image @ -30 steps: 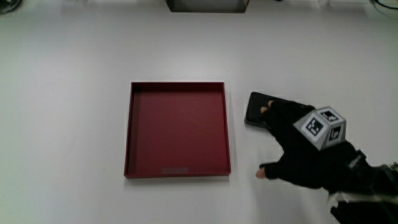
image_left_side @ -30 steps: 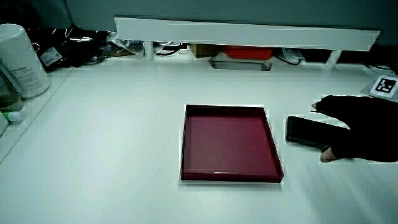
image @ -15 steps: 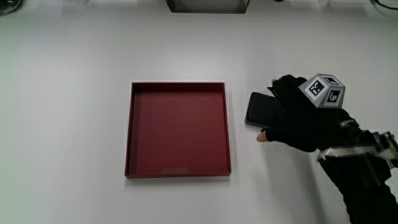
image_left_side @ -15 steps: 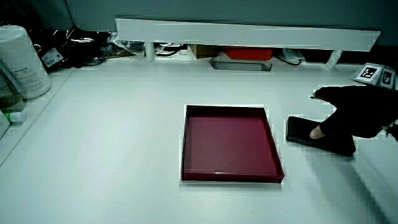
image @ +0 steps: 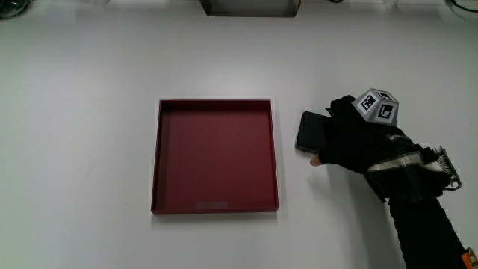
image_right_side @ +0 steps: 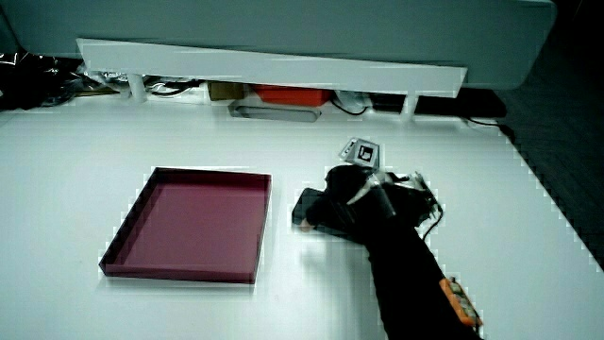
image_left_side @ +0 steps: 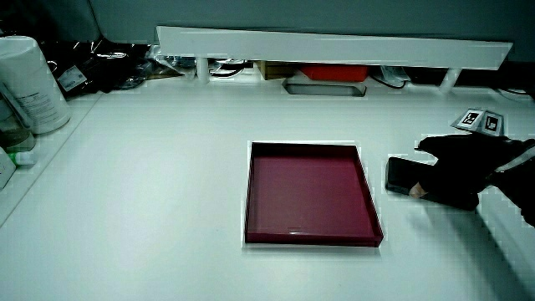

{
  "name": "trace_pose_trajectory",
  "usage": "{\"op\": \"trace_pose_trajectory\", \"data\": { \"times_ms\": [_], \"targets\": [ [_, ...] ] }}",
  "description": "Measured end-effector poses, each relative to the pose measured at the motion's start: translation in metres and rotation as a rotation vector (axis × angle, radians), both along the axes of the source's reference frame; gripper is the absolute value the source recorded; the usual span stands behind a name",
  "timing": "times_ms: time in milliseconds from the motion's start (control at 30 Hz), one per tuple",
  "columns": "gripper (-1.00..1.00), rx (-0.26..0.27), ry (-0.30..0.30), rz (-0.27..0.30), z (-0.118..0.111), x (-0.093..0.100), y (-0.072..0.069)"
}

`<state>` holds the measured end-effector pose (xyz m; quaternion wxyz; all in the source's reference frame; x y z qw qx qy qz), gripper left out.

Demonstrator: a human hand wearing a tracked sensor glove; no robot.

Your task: Pick battery from desk

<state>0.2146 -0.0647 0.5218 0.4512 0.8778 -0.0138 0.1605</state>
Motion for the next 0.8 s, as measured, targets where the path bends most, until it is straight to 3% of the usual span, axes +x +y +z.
{"op": "trace_pose_trajectory", "data": {
  "times_ms": [167,600,800],
  "targets": [
    [0.00,-0.019,0.026,0.020,0.015,0.005,0.002],
    [0.00,-0.024,0.059,0.006,0.025,0.001,0.006],
    [0.32,0.017,0.091,0.003,0.028,0.001,0.005]
  ]
}}
